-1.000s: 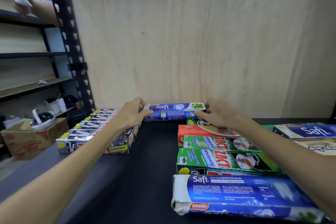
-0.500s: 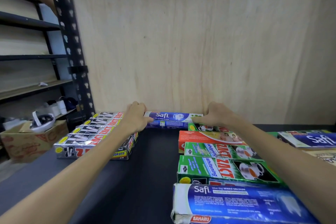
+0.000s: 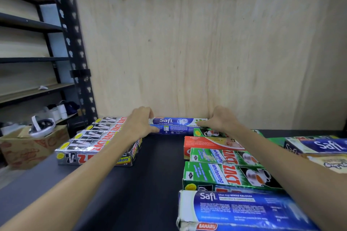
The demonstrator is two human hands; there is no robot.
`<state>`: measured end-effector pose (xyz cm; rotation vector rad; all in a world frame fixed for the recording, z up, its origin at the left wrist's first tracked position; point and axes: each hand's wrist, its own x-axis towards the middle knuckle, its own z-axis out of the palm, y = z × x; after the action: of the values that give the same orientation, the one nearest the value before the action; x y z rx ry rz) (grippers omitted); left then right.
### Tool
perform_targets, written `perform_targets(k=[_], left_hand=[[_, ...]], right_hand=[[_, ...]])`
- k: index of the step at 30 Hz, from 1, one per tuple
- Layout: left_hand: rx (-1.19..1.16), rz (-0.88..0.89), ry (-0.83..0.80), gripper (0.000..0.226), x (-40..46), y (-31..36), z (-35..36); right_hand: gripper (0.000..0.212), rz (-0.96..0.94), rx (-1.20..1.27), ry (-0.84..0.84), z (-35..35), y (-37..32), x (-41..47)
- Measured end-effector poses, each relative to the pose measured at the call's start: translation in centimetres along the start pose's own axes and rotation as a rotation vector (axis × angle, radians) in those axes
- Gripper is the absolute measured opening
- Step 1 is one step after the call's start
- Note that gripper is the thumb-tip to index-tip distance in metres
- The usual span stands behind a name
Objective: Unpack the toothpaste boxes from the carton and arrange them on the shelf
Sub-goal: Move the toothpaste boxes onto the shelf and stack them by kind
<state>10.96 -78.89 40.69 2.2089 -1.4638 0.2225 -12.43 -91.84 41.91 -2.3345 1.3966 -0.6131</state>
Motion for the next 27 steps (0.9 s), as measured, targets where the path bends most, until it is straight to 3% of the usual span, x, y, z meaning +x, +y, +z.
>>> perform_targets(k=[4, 8, 13, 16, 19, 24, 27], left_hand=[[0.024, 0.000, -0.003, 0.050, -0.3, 0.2, 0.0], [-0.010, 0.039, 0.058, 0.041, -1.5, 1.1, -0.2], [-0.394, 0.102, 0.152, 0.020, -5.7, 4.8, 0.3], [-0.524, 0.199, 0.124, 0.018, -8.2, 6.8, 1.3], [-0.666, 0.223, 0.066, 0.024, -9.5, 8.5, 1.5], [-0.812, 0.116, -0.213, 0.051, -10.3, 11.2, 1.5], [-0.897, 0.088, -0.231, 0.058, -10.8, 12.2, 1.9]], right_hand=[[0.048, -0.051, -0.014, -0.008, -0.1, 0.6, -0.3], [0.048, -0.124, 0.033, 0.096, -0.7, 1.1, -0.9], [0.031, -0.189, 0.112, 0.219, -2.4, 1.0, -3.2], [0.037, -0.261, 0.109, 0.212, -3.9, 1.1, -5.9], [0.043, -0.355, 0.067, 0.216, -5.4, 2.1, -8.2], [0.049, -0.424, 0.076, 0.199, -8.6, 4.2, -10.7], [0.056, -0.442, 0.022, 0.133, -10.7, 6.2, -12.2]])
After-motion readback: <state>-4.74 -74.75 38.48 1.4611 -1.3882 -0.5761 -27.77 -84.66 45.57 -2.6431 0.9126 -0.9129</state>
